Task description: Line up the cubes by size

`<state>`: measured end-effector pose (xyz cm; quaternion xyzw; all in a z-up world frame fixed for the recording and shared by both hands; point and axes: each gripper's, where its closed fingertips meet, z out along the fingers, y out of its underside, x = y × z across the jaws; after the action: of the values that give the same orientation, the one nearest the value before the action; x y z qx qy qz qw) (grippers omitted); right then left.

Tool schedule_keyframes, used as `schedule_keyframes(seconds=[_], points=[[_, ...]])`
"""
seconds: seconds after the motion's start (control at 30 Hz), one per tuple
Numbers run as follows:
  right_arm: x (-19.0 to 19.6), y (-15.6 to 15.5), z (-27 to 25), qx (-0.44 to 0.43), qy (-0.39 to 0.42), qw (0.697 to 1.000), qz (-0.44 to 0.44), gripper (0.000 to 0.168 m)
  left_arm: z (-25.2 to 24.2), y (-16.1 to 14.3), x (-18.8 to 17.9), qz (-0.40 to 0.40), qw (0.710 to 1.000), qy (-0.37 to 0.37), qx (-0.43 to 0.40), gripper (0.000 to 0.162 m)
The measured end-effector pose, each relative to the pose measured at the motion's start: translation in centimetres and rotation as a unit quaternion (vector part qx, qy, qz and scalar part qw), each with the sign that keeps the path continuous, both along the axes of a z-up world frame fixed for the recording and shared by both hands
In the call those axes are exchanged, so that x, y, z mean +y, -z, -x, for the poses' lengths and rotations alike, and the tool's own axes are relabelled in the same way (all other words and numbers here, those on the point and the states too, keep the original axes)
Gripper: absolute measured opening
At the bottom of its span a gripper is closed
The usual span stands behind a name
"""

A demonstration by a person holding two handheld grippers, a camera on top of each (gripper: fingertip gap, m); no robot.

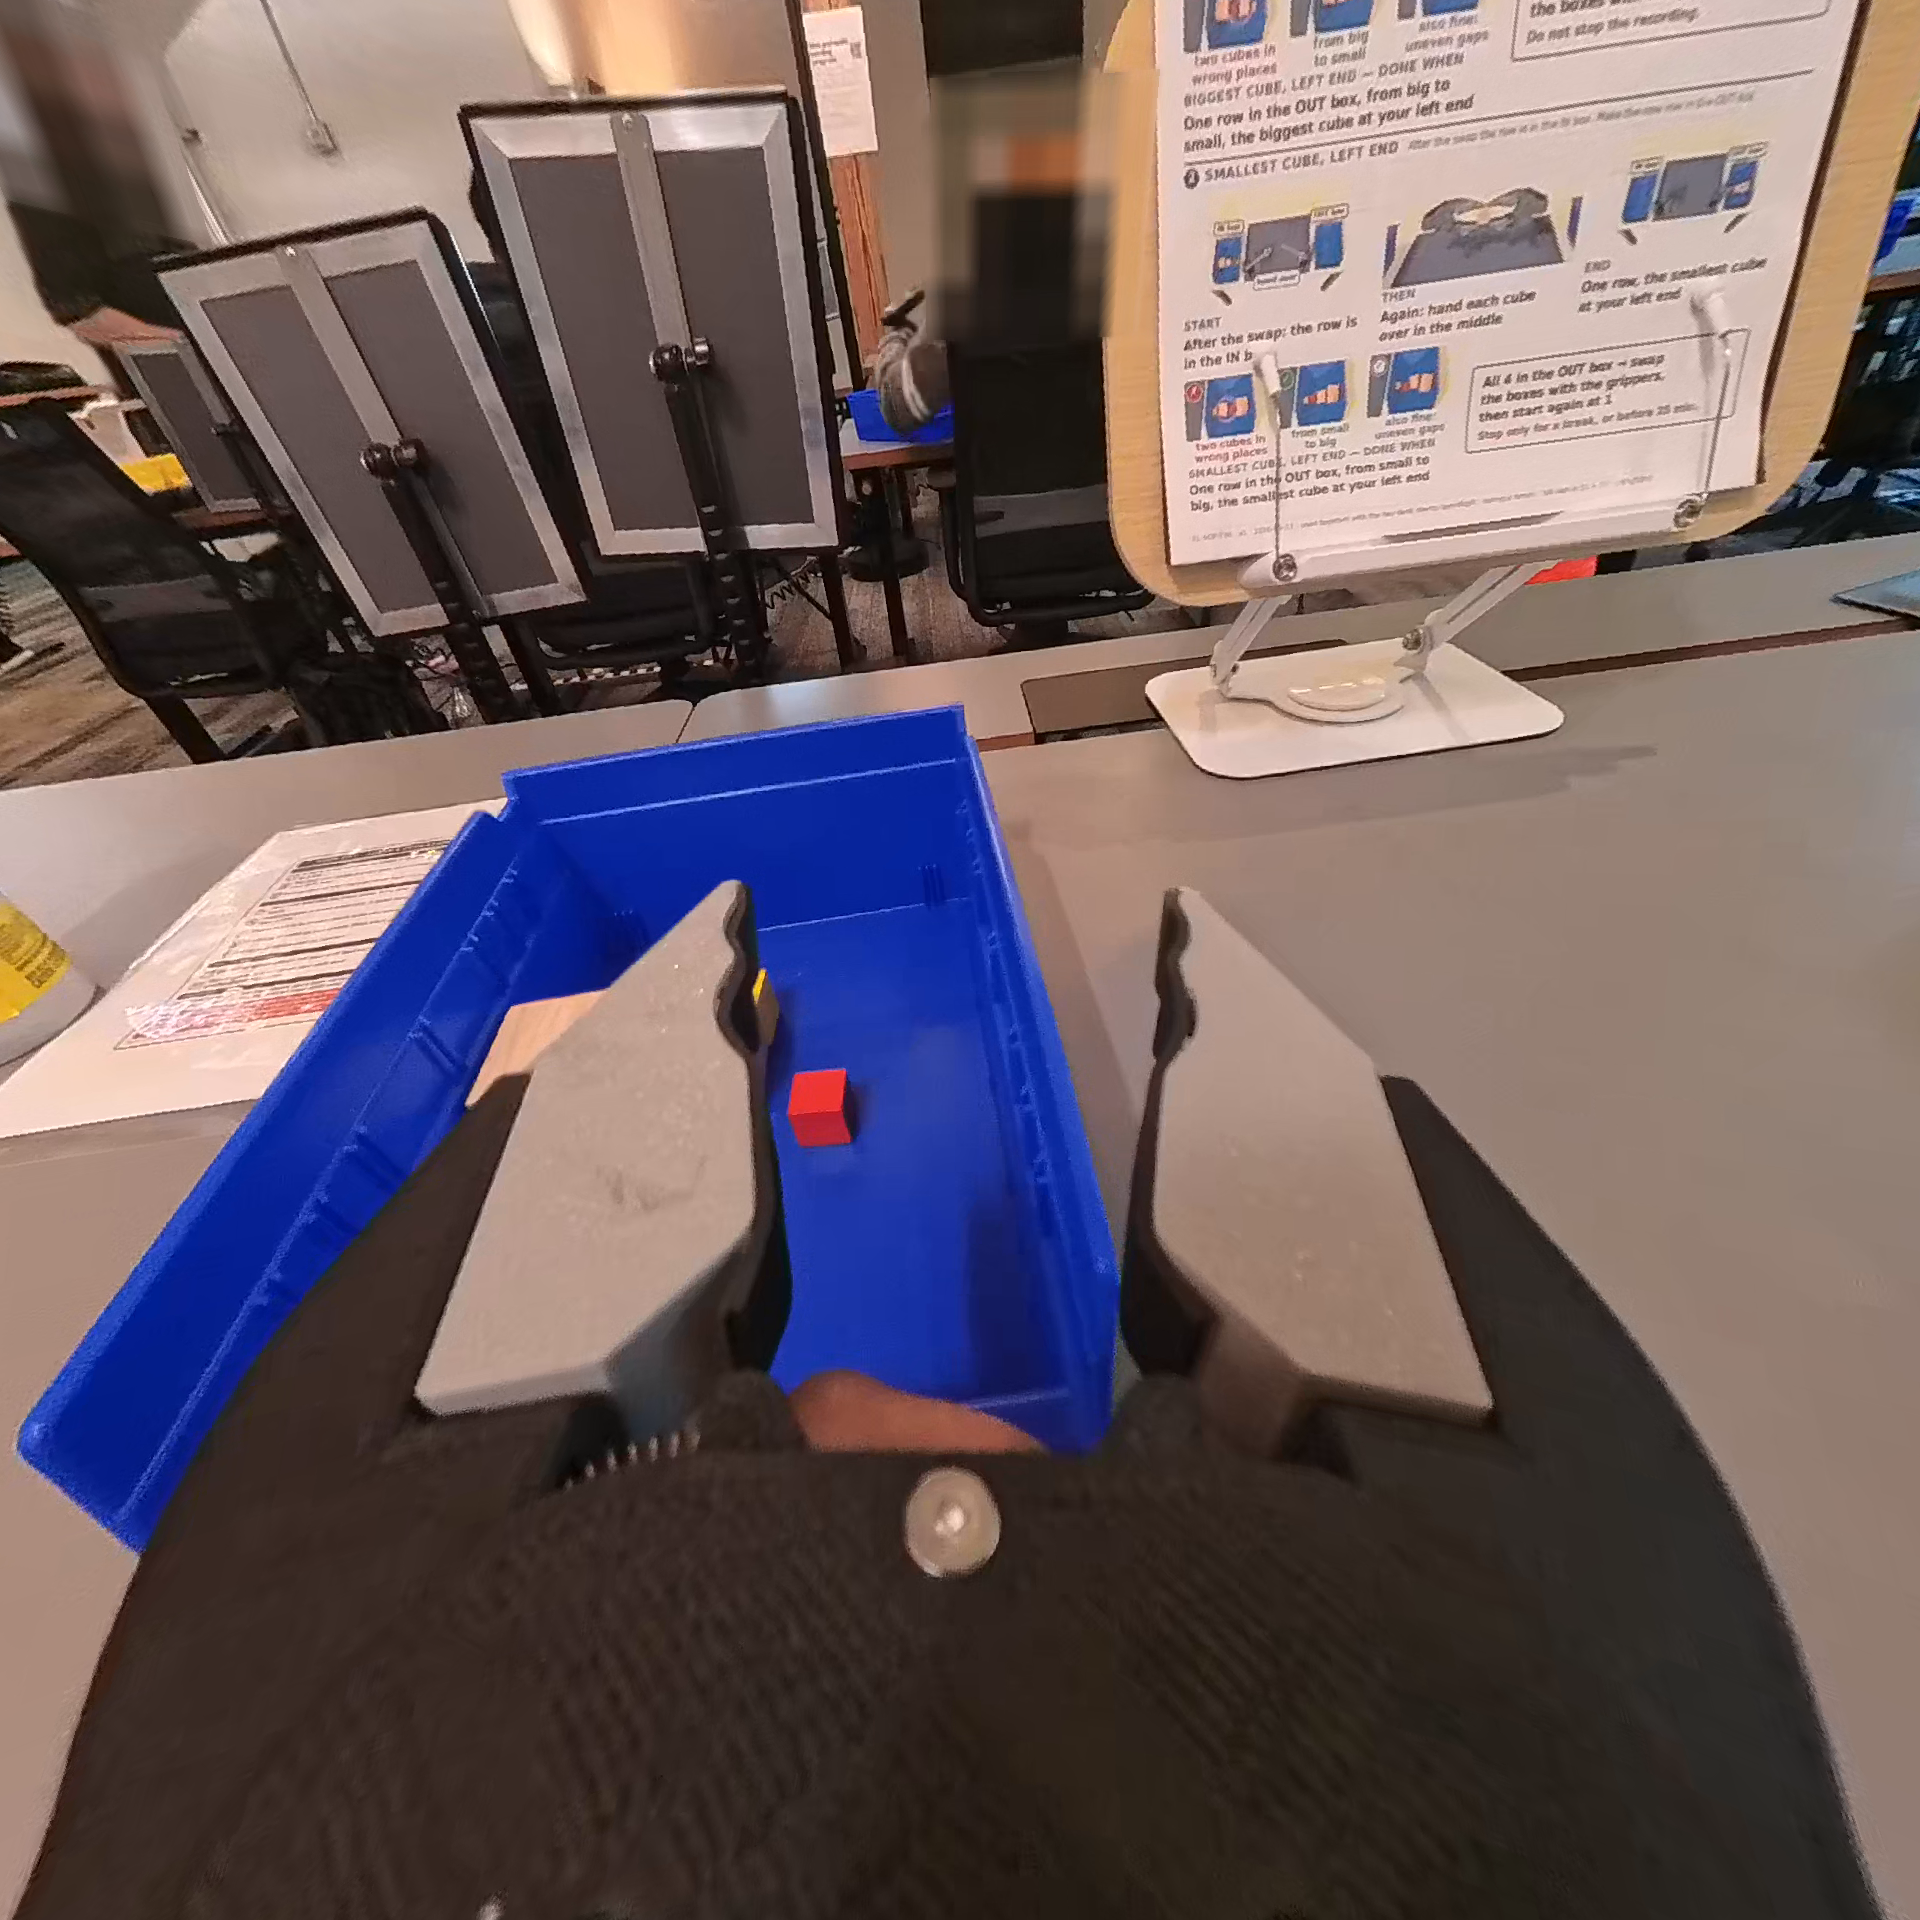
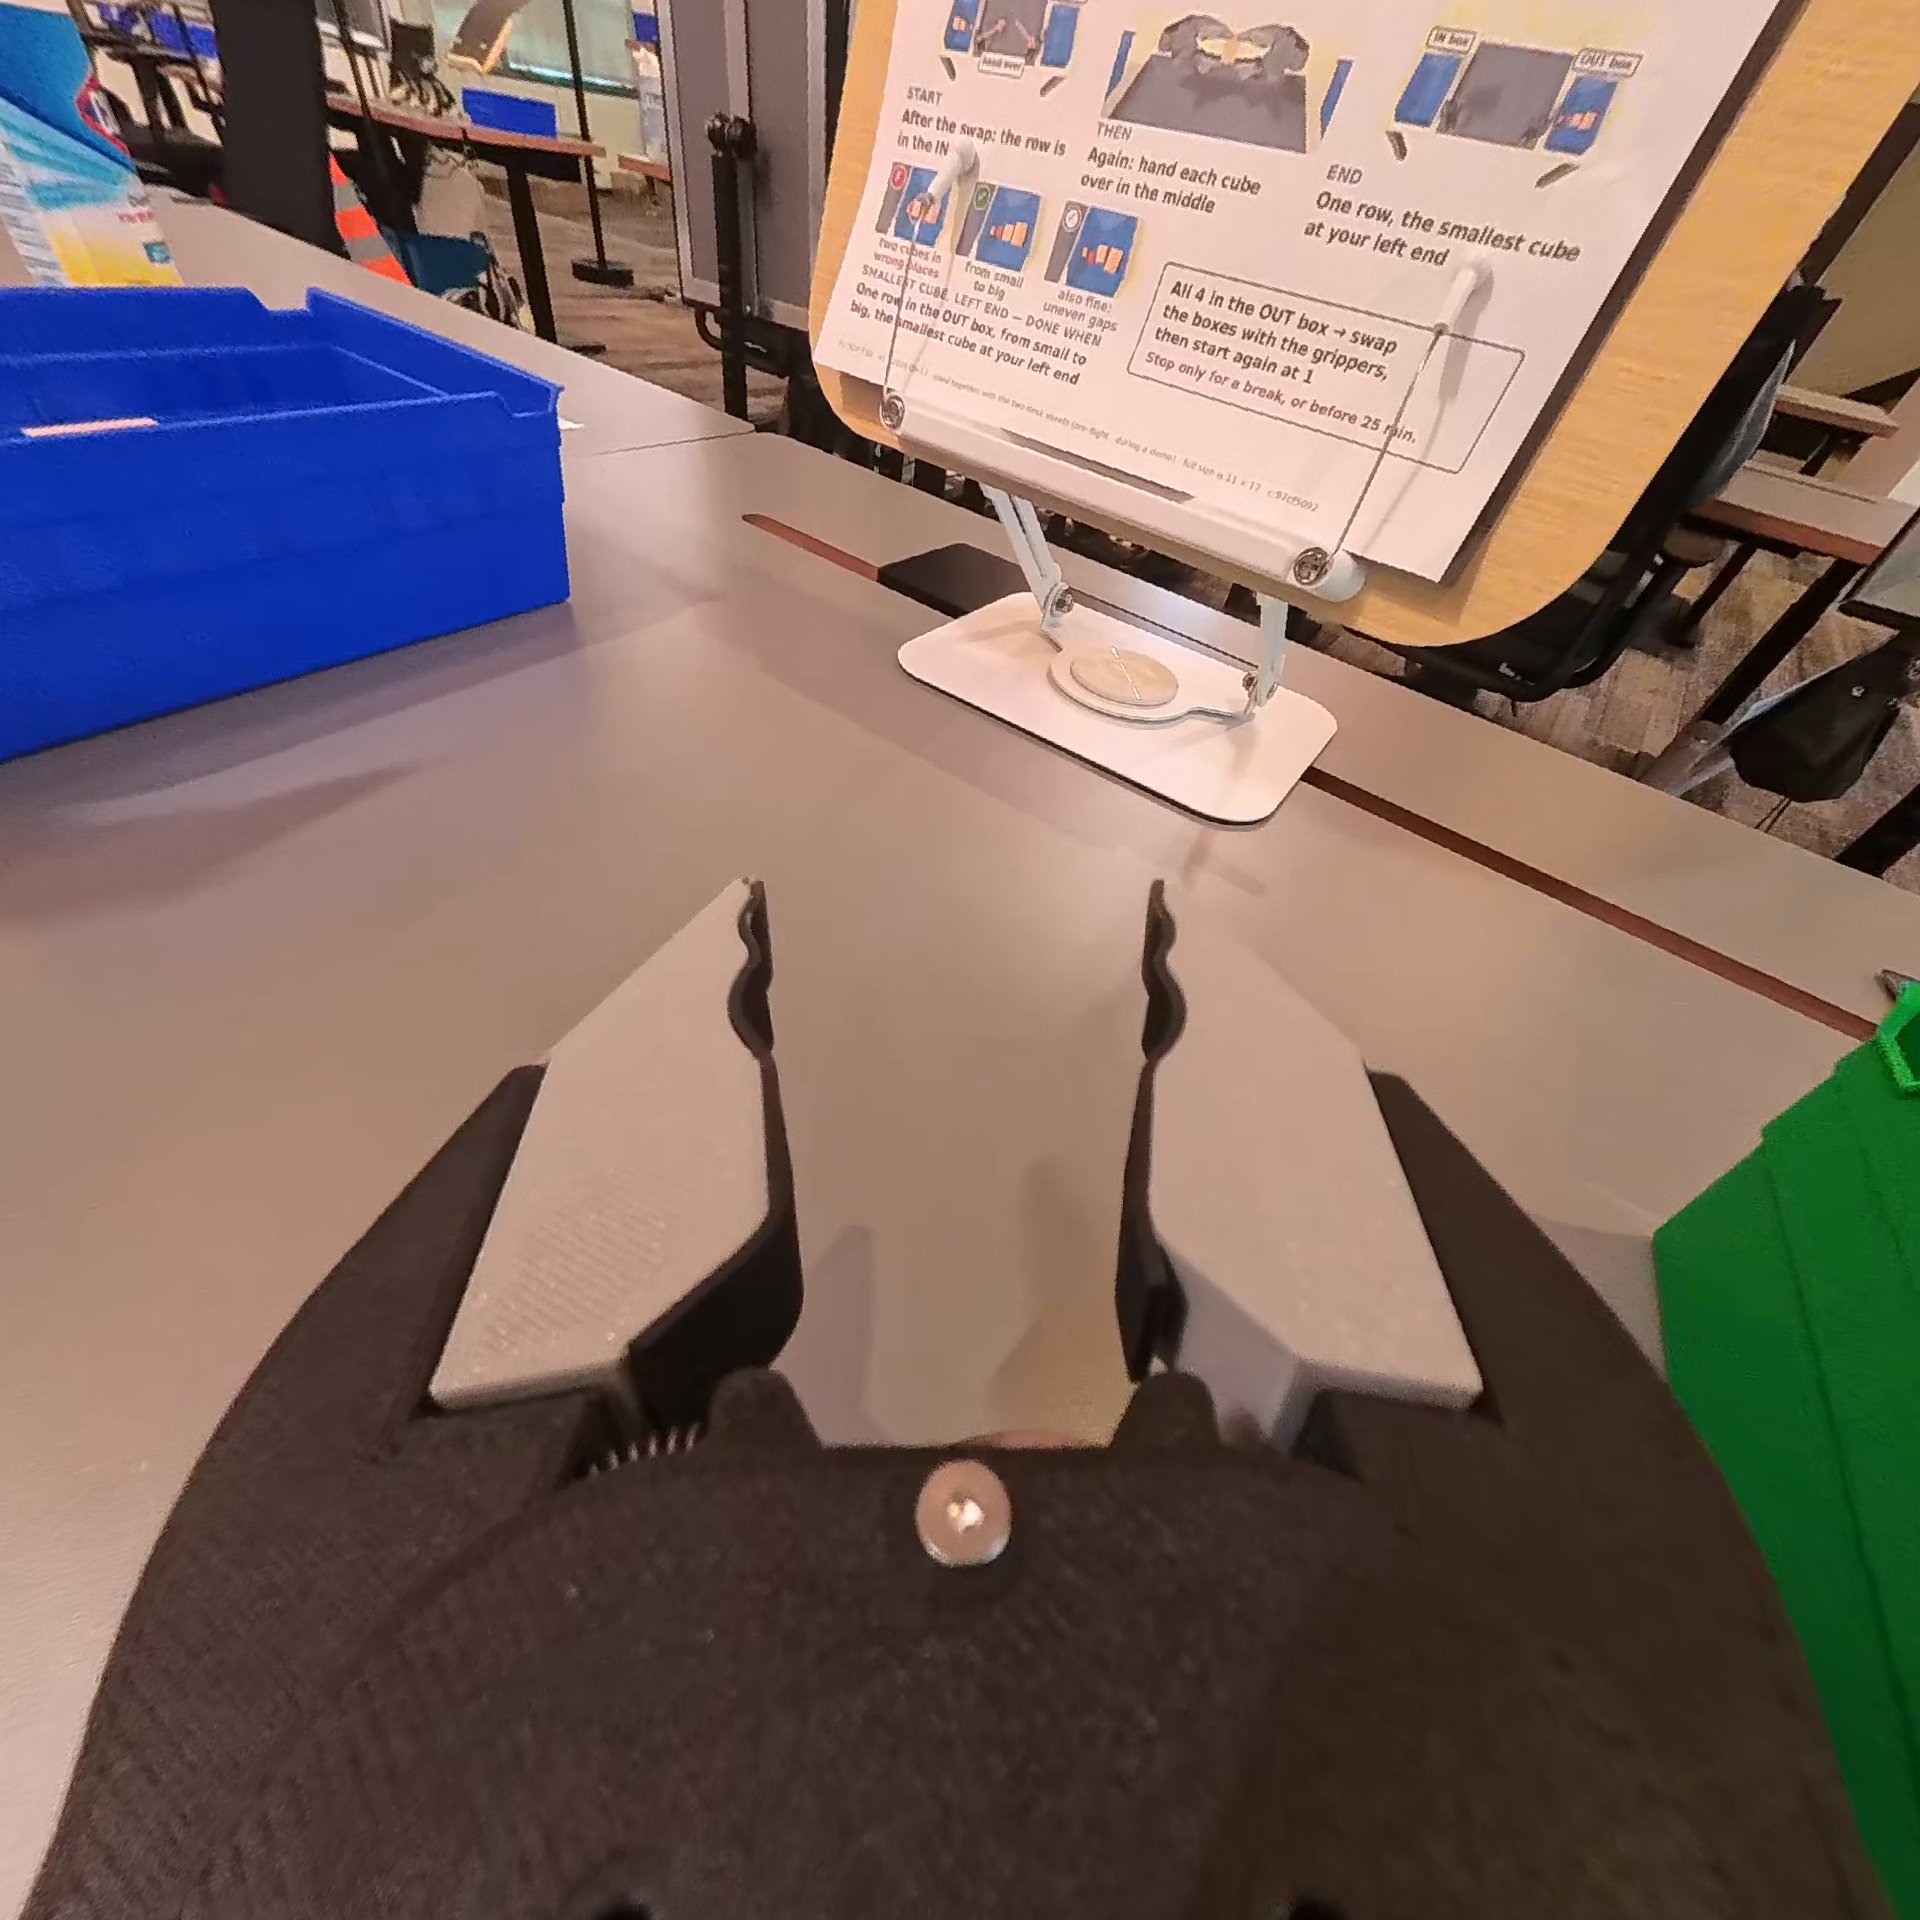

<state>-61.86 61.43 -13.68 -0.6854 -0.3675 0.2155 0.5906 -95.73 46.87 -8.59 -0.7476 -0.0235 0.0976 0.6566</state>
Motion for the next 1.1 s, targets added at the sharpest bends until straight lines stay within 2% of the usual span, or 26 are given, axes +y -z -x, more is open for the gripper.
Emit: schedule_keyframes(seconds=[0.1, 0.23, 0.7, 0.97, 1.1], points=[[0.2, 0.3, -0.1, -0.003, 0.006, 1.000, 0.004, 0.070, -0.1, -0.2, 0.0, -0.001, 1.000, 0.004, 0.001, 0.075], [0.1, 0.4, 0.1, -0.003, 0.001, 1.000, 0.008, 0.070, 1.4, 1.1, -0.2, 0.030, 0.999, -0.012, 0.011, 0.075], [-0.2, 0.5, 0.5, -0.011, -0.005, 1.000, 0.004, 0.069, 5.8, 5.3, 2.4, 0.101, 0.994, -0.024, -0.046, 0.070], [-0.3, 0.6, 0.6, -0.017, -0.006, 1.000, 0.003, 0.068, 7.0, 9.0, 5.2, 0.208, 0.977, -0.007, -0.038, 0.062], [-0.3, 0.7, 0.7, -0.015, -0.007, 1.000, 0.005, 0.068, 7.1, 10.1, 6.0, 0.267, 0.964, 0.001, 0.001, 0.060]])
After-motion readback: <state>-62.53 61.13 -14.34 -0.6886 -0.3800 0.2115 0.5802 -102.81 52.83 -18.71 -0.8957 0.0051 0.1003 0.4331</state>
